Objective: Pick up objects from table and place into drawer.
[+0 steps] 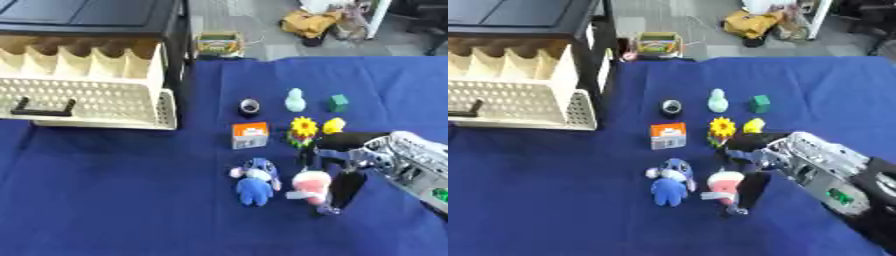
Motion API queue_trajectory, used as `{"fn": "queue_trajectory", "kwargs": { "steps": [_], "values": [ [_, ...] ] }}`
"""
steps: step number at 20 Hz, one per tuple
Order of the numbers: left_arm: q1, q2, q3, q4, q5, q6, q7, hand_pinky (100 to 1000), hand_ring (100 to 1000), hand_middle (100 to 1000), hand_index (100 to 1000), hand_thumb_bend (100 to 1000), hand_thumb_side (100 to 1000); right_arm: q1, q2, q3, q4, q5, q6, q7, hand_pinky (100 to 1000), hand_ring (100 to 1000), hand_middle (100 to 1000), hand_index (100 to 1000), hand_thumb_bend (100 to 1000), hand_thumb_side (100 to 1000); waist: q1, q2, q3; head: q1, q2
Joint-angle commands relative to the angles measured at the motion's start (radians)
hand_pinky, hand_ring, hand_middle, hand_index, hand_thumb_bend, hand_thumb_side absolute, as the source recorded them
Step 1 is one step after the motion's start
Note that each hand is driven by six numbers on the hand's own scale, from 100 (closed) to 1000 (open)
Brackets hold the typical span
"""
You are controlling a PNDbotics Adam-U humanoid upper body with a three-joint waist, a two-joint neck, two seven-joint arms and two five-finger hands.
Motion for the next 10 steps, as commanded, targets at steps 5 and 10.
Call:
{"fn": "queue_trajectory", "kwargs": {
  "steps": [5,10],
  "values": [
    [-0.009,0.016,0.004,-0.012,0.001,-0.008,-0.002,100,100,100,749,447,838,-0.010,-0.005,-0.003,0.040,0.025,0.001,-0.008,450,687,768,890,596,361,0.002,-0.015,0.004,-0.008,-0.012],
    [-0.007,0.018,0.004,-0.012,0.001,-0.011,-0.004,100,100,100,748,440,839,-0.012,-0.009,-0.005,0.048,0.033,-0.009,-0.016,441,684,760,879,579,359,0.001,-0.015,0.002,-0.007,-0.011]
  ]
}}
